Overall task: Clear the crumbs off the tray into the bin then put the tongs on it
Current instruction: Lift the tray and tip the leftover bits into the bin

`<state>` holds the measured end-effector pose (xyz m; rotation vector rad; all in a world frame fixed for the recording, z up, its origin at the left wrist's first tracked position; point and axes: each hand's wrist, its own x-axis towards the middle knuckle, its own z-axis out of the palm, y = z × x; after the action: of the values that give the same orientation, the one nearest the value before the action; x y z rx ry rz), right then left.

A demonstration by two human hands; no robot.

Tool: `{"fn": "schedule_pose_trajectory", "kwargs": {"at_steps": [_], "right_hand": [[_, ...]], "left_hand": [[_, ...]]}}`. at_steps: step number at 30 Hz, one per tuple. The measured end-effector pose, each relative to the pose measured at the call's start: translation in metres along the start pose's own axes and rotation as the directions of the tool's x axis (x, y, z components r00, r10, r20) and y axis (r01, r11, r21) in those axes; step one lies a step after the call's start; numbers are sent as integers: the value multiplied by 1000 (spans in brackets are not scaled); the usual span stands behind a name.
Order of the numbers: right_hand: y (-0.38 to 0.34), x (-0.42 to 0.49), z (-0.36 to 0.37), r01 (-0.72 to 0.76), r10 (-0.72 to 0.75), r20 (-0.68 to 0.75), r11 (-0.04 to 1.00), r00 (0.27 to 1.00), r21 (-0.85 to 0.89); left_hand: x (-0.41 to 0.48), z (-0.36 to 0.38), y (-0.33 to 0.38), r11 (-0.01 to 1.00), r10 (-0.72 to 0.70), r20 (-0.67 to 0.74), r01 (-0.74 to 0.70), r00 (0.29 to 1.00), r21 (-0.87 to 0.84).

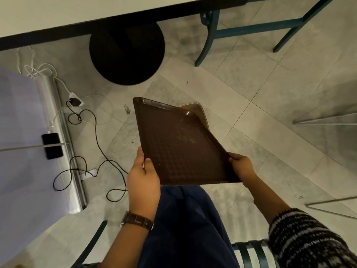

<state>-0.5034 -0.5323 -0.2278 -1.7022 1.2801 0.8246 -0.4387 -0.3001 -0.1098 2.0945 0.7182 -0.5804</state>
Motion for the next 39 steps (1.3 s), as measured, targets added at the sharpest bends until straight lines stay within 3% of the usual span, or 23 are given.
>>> {"fn": "schedule_pose_trajectory", "kwargs": {"at_steps": [4,10,14,18,23,27,33,36,39], "right_hand": [[8,3,2,-142,143,58,989,988,-29],[23,0,20,-276,273,44,950,961,143],[31,-1,34,-297,287,77,941,955,163],[33,-1,42,-243,237,57,961,970,133],[26,-5,32,-135,134,33,991,990,11],[10,-25,16,-153,154,42,988,987,-26],[-18,-108,-30,-71,94,153,987,984,-147],[-31,-161,-63,-17,39,205,994,978,-106],[-38,-214,-96,40,-53,242,997,969,60]], "left_hand": [[17,18,0,997,-58,77,54,995,51],[31,28,23,983,57,163,-84,985,166],[33,20,17,977,67,165,-98,984,190],[34,12,2,980,87,167,-114,982,164],[37,0,-1,995,29,164,-45,986,93],[21,-27,17,995,-62,169,74,984,-63],[-35,-87,55,972,-112,157,141,981,-188],[-68,-125,73,956,-142,158,177,977,-234],[-96,-164,86,937,-165,173,209,971,-279]]}}
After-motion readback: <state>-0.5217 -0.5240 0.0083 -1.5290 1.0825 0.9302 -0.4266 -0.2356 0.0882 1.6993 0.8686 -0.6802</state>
